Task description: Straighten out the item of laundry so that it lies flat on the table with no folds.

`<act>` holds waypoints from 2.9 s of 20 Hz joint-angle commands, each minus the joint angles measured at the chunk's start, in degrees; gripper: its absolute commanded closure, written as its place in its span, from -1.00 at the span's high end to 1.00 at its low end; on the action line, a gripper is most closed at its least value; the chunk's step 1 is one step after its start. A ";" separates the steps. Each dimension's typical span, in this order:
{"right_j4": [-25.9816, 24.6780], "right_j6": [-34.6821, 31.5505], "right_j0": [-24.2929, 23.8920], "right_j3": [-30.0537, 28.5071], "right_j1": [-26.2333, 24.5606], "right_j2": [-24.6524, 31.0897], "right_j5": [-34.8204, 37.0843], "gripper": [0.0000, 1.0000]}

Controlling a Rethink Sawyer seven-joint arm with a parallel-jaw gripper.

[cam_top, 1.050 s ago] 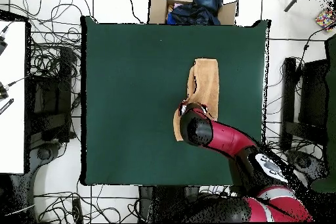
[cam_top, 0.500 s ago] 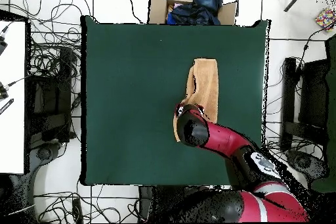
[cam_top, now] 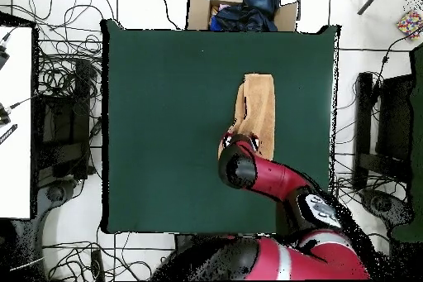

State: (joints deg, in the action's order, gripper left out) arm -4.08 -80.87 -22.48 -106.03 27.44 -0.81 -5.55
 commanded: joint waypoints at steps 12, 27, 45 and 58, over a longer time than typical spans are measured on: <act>9.42 -16.43 7.36 0.53 -6.38 -7.89 -7.65 1.00; 7.53 -14.26 2.61 1.48 -8.50 0.77 -8.87 1.00; 11.26 -14.16 2.68 -1.70 1.52 4.59 3.94 1.00; 13.85 -15.66 3.89 3.46 -5.08 4.04 -2.82 1.00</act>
State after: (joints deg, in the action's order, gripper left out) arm 5.45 -80.87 -20.10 -106.36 26.98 -1.61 -6.43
